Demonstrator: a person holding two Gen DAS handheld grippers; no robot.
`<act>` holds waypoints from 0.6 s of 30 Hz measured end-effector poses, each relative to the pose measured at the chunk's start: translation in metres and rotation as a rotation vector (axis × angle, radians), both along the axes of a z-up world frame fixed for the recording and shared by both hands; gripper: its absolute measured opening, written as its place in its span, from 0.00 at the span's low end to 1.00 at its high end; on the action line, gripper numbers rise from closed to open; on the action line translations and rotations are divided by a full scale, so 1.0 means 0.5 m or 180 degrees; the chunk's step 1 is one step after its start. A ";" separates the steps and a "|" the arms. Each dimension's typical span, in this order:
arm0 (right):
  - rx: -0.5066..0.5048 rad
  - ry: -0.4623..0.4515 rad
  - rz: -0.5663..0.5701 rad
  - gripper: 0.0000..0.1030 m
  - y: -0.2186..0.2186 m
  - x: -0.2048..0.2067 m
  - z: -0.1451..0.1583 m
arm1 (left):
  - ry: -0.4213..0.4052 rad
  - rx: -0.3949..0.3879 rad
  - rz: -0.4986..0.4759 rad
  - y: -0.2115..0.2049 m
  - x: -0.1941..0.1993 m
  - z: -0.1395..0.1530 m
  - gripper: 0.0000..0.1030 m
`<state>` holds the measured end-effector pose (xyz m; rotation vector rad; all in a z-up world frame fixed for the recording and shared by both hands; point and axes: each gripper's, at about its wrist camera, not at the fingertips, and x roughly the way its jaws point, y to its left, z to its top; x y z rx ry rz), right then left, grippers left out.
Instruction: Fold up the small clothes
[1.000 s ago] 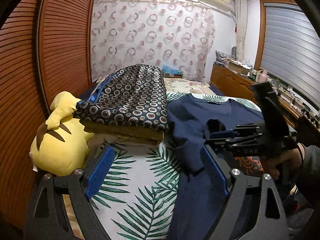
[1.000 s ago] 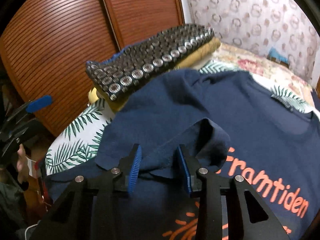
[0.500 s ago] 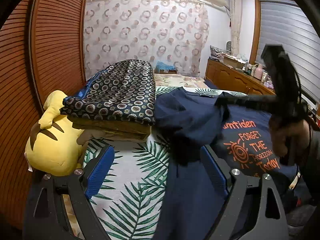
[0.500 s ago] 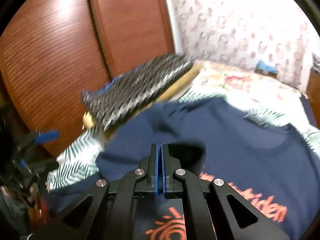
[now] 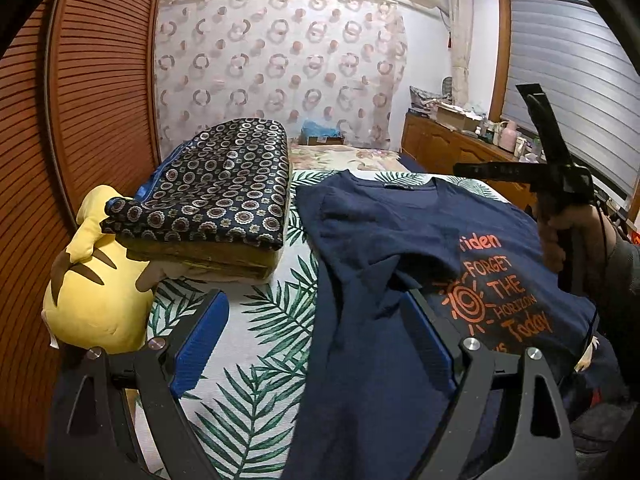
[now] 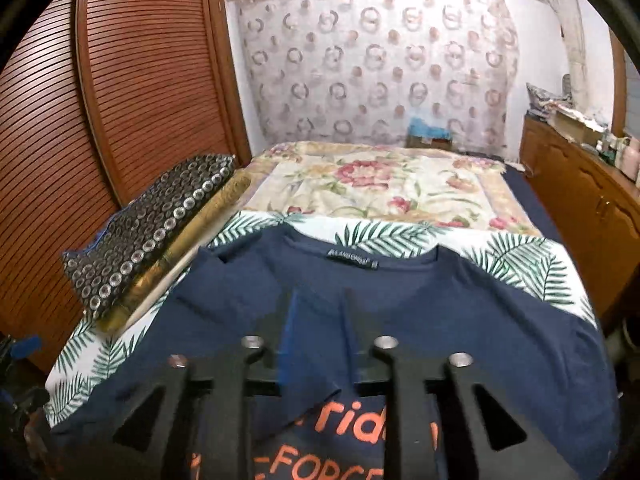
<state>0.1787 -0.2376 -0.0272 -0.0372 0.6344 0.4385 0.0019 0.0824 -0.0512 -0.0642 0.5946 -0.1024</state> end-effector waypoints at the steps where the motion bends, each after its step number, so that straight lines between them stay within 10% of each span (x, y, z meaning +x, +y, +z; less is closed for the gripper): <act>1: 0.0017 0.0025 0.0067 0.29 0.005 -0.003 -0.004 | 0.0002 0.0009 -0.0001 -0.005 -0.001 0.000 0.86; 18: -0.0201 0.0325 0.1423 0.29 0.117 -0.059 -0.077 | 0.0091 0.0000 0.0015 -0.010 0.003 -0.016 0.86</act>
